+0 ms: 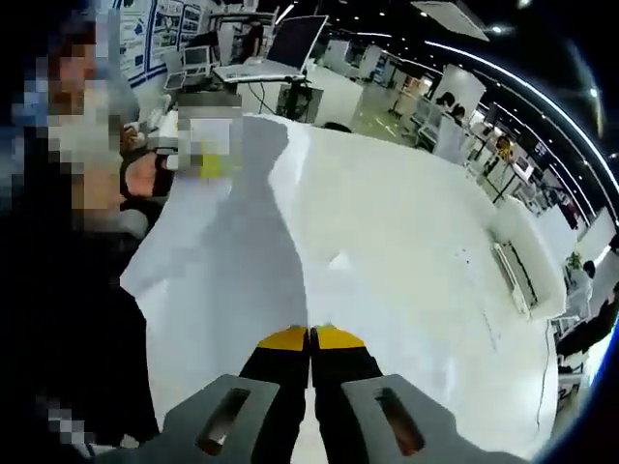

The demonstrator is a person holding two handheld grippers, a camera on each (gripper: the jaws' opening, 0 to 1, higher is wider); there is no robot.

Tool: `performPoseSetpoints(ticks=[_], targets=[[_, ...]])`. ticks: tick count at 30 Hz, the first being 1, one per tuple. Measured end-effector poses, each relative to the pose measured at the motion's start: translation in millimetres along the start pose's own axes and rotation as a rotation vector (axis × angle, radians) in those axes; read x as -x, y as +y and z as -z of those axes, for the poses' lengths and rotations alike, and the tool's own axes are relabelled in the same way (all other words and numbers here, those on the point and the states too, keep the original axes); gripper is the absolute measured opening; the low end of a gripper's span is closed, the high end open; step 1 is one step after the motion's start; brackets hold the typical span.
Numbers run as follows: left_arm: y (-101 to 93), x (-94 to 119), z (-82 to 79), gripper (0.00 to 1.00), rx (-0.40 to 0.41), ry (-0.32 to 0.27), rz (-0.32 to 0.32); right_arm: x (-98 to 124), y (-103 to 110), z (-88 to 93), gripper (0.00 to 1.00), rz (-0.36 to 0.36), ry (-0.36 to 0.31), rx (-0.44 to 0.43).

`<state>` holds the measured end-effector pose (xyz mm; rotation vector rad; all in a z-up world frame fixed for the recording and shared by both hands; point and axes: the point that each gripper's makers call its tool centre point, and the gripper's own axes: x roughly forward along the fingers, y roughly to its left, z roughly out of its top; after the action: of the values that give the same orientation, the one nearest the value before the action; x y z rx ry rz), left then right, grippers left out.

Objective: Organize the stack of printing papers by aligning and flattening the scattered papers on the table

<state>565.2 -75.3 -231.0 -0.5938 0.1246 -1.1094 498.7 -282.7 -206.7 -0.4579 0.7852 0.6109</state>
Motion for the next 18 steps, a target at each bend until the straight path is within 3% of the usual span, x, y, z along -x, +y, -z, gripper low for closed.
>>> performPoseSetpoints(ticks=[12,18], targets=[[-2.3,-1,-0.1,0.08,-0.003,0.007,0.012,-22,-27,-15.0,0.0,0.071,-0.032,-0.036],[-2.0,-2,-0.2,0.09,-0.005,0.007,0.009,-31,-29,-26.5,0.0,0.088,-0.05,-0.06]])
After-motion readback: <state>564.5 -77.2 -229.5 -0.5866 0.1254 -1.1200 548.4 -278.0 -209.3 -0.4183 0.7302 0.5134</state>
